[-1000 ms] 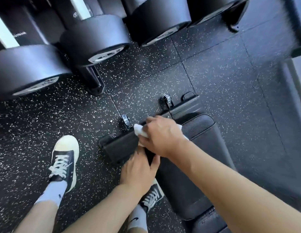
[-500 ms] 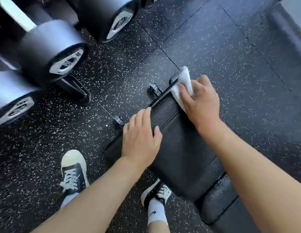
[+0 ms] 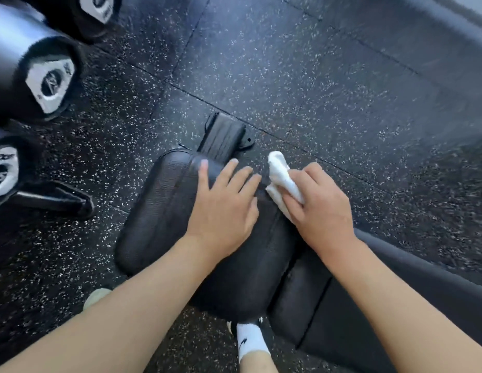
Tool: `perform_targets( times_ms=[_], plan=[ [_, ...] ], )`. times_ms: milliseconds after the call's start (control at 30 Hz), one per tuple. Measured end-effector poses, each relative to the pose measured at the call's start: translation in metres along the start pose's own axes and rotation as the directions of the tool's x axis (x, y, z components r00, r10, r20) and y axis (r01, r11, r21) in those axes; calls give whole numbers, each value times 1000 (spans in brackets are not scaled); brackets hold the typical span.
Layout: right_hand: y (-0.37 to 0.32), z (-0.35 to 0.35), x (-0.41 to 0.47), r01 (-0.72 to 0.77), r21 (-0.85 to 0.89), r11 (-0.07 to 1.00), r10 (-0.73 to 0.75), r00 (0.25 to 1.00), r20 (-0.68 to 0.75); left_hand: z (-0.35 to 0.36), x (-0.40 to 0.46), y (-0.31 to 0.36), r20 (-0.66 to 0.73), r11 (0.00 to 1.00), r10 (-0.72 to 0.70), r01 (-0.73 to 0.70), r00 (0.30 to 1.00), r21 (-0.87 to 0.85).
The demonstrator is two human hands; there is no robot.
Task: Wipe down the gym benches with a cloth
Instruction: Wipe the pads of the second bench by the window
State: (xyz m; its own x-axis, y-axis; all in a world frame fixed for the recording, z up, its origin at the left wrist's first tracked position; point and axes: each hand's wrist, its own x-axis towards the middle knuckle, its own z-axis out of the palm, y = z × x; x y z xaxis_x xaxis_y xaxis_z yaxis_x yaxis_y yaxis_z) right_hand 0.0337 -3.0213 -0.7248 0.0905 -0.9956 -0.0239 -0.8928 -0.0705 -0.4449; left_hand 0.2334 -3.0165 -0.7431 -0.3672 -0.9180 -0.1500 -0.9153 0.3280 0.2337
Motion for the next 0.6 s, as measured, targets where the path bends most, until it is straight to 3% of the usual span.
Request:
perform_targets(
  times_ms=[100, 200, 267, 600],
  plan=[
    [37, -14, 1, -130, -187, 974, 157, 978, 135, 10, 18, 25, 5, 998, 53, -53, 999, -17],
    [57, -14, -17, -197, -138, 971, 219, 961, 168, 15, 20, 24, -36, 998, 41, -43, 998, -43],
    [58, -10, -33, -194, -47, 980, 197, 976, 90, 12, 20, 22, -47, 999, 43, -44, 998, -26],
    [60, 19, -42, -189, -119, 975, 158, 960, -231, 16, 24, 24, -30, 997, 68, -67, 997, 48]
  ],
)
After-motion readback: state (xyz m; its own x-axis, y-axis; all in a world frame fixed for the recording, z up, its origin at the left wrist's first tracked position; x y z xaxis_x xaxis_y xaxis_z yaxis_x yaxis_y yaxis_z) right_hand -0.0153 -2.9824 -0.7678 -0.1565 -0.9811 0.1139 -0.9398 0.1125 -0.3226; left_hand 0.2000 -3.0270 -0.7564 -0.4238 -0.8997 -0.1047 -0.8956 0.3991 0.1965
